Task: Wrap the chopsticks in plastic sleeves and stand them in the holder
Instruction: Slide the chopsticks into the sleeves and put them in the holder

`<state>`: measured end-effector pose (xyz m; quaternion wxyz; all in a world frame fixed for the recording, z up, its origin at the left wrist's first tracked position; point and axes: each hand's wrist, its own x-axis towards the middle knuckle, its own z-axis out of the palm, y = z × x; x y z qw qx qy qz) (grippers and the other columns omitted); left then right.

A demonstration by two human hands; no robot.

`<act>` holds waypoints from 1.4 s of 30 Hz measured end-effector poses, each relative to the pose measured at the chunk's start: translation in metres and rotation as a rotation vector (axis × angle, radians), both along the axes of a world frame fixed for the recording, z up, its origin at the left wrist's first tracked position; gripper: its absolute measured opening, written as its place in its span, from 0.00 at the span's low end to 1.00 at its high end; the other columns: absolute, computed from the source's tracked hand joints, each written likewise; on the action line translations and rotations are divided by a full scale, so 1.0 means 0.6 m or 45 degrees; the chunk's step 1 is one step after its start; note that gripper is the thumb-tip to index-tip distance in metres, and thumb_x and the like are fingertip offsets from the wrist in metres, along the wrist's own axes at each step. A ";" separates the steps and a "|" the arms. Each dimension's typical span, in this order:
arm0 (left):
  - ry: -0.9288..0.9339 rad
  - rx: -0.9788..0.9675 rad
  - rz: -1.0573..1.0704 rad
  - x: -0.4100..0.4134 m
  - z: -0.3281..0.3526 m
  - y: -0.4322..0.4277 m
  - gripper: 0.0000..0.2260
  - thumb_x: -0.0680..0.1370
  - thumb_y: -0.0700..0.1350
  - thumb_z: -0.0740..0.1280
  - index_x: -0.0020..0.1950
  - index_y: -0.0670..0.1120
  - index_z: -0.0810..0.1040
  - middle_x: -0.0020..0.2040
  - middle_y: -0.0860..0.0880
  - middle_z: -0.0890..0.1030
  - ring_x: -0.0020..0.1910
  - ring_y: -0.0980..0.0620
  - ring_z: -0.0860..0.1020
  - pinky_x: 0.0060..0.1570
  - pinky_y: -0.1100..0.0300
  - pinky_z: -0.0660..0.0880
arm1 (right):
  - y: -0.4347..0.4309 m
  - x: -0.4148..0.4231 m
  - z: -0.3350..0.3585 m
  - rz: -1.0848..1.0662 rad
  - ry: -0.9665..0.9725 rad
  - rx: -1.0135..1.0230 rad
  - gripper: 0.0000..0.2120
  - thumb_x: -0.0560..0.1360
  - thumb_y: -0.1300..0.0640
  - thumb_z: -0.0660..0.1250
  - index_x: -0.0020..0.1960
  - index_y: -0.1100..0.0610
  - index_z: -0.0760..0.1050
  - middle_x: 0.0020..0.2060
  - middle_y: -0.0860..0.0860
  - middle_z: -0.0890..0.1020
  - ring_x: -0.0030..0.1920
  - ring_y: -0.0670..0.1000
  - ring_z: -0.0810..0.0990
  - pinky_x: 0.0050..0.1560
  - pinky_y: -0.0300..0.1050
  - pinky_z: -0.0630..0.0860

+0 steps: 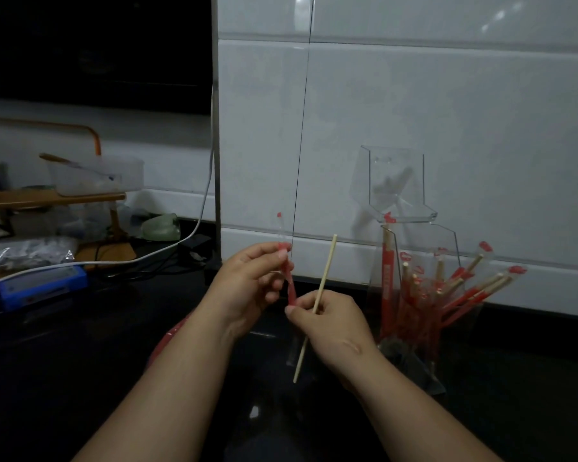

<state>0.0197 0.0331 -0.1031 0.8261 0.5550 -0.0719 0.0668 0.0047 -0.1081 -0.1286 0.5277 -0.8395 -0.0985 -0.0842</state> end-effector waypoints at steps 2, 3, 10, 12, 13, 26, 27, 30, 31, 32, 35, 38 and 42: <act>-0.046 -0.003 0.058 0.001 0.001 0.001 0.07 0.73 0.44 0.70 0.49 0.46 0.83 0.35 0.50 0.79 0.27 0.56 0.70 0.24 0.66 0.63 | -0.004 0.002 0.001 -0.014 0.026 -0.042 0.06 0.73 0.53 0.73 0.40 0.55 0.81 0.34 0.50 0.83 0.38 0.48 0.81 0.44 0.45 0.78; -0.071 -0.025 0.078 0.000 0.002 0.001 0.08 0.71 0.45 0.70 0.48 0.46 0.84 0.35 0.50 0.79 0.28 0.56 0.69 0.24 0.65 0.63 | -0.006 0.002 0.001 -0.014 0.038 -0.054 0.06 0.73 0.53 0.73 0.40 0.55 0.81 0.34 0.50 0.83 0.38 0.47 0.81 0.44 0.44 0.78; -0.217 -0.059 0.206 0.004 0.001 0.004 0.07 0.77 0.36 0.67 0.45 0.47 0.79 0.42 0.46 0.84 0.29 0.56 0.73 0.26 0.65 0.67 | -0.006 0.002 0.004 -0.025 -0.036 0.065 0.04 0.74 0.52 0.72 0.43 0.52 0.80 0.37 0.52 0.83 0.38 0.49 0.81 0.43 0.46 0.78; -0.268 0.004 0.344 0.008 0.000 0.006 0.09 0.77 0.34 0.68 0.43 0.48 0.80 0.43 0.44 0.83 0.30 0.54 0.74 0.27 0.63 0.68 | -0.009 0.002 0.009 -0.055 -0.114 0.272 0.05 0.78 0.53 0.67 0.44 0.53 0.78 0.37 0.53 0.82 0.35 0.47 0.79 0.39 0.48 0.78; -0.290 0.054 0.408 0.009 -0.001 0.007 0.09 0.77 0.34 0.69 0.43 0.48 0.80 0.43 0.44 0.83 0.31 0.54 0.75 0.27 0.62 0.69 | -0.010 0.001 0.012 -0.064 -0.167 0.360 0.08 0.80 0.55 0.64 0.43 0.54 0.78 0.36 0.52 0.82 0.33 0.44 0.78 0.37 0.46 0.78; -0.508 0.604 0.745 0.002 -0.010 -0.007 0.12 0.78 0.38 0.70 0.45 0.57 0.82 0.43 0.49 0.83 0.39 0.54 0.80 0.43 0.57 0.78 | -0.016 -0.029 0.035 -0.146 -0.737 0.581 0.11 0.78 0.67 0.65 0.46 0.51 0.76 0.42 0.51 0.82 0.44 0.47 0.83 0.46 0.38 0.78; -0.548 0.684 0.764 0.001 -0.012 -0.006 0.14 0.78 0.39 0.70 0.44 0.59 0.81 0.44 0.53 0.82 0.40 0.54 0.80 0.43 0.58 0.78 | -0.017 -0.029 0.035 -0.174 -0.787 0.544 0.10 0.78 0.66 0.66 0.46 0.51 0.77 0.42 0.48 0.82 0.45 0.47 0.83 0.47 0.39 0.78; -0.639 0.920 0.819 -0.002 -0.013 -0.009 0.15 0.78 0.39 0.70 0.43 0.62 0.78 0.42 0.62 0.79 0.41 0.58 0.78 0.43 0.69 0.73 | -0.020 -0.027 0.036 -0.261 -0.883 0.470 0.09 0.78 0.63 0.67 0.45 0.48 0.76 0.40 0.45 0.80 0.45 0.48 0.81 0.47 0.41 0.77; -0.653 0.989 0.846 -0.004 -0.013 -0.011 0.15 0.77 0.39 0.71 0.43 0.61 0.79 0.41 0.63 0.79 0.42 0.60 0.78 0.43 0.73 0.71 | -0.019 -0.028 0.036 -0.246 -0.877 0.504 0.08 0.78 0.61 0.67 0.45 0.48 0.76 0.41 0.45 0.80 0.45 0.49 0.81 0.47 0.42 0.78; -0.660 1.043 0.869 -0.005 -0.014 -0.011 0.12 0.77 0.39 0.71 0.44 0.58 0.80 0.41 0.64 0.78 0.44 0.61 0.77 0.43 0.76 0.69 | -0.018 -0.029 0.037 -0.223 -0.865 0.549 0.06 0.78 0.60 0.65 0.46 0.49 0.76 0.41 0.46 0.80 0.45 0.49 0.82 0.47 0.41 0.78; -0.654 1.122 0.910 -0.001 -0.018 -0.008 0.05 0.78 0.40 0.71 0.48 0.50 0.84 0.41 0.61 0.79 0.45 0.61 0.77 0.42 0.76 0.69 | -0.017 -0.034 0.040 -0.194 -0.876 0.621 0.05 0.78 0.58 0.62 0.47 0.49 0.74 0.42 0.51 0.81 0.46 0.49 0.83 0.48 0.37 0.77; -0.661 1.179 0.951 0.003 -0.021 -0.006 0.04 0.78 0.41 0.71 0.49 0.48 0.84 0.43 0.56 0.81 0.42 0.59 0.77 0.42 0.72 0.70 | -0.017 -0.036 0.042 -0.183 -0.935 0.621 0.06 0.78 0.58 0.62 0.47 0.47 0.74 0.42 0.50 0.81 0.46 0.49 0.84 0.47 0.37 0.77; -0.675 1.235 0.955 0.006 -0.025 -0.005 0.04 0.78 0.41 0.71 0.49 0.48 0.84 0.43 0.54 0.81 0.42 0.59 0.76 0.43 0.74 0.69 | -0.019 -0.035 0.039 -0.221 -1.042 0.550 0.03 0.79 0.52 0.63 0.48 0.44 0.74 0.43 0.46 0.79 0.46 0.53 0.82 0.48 0.55 0.79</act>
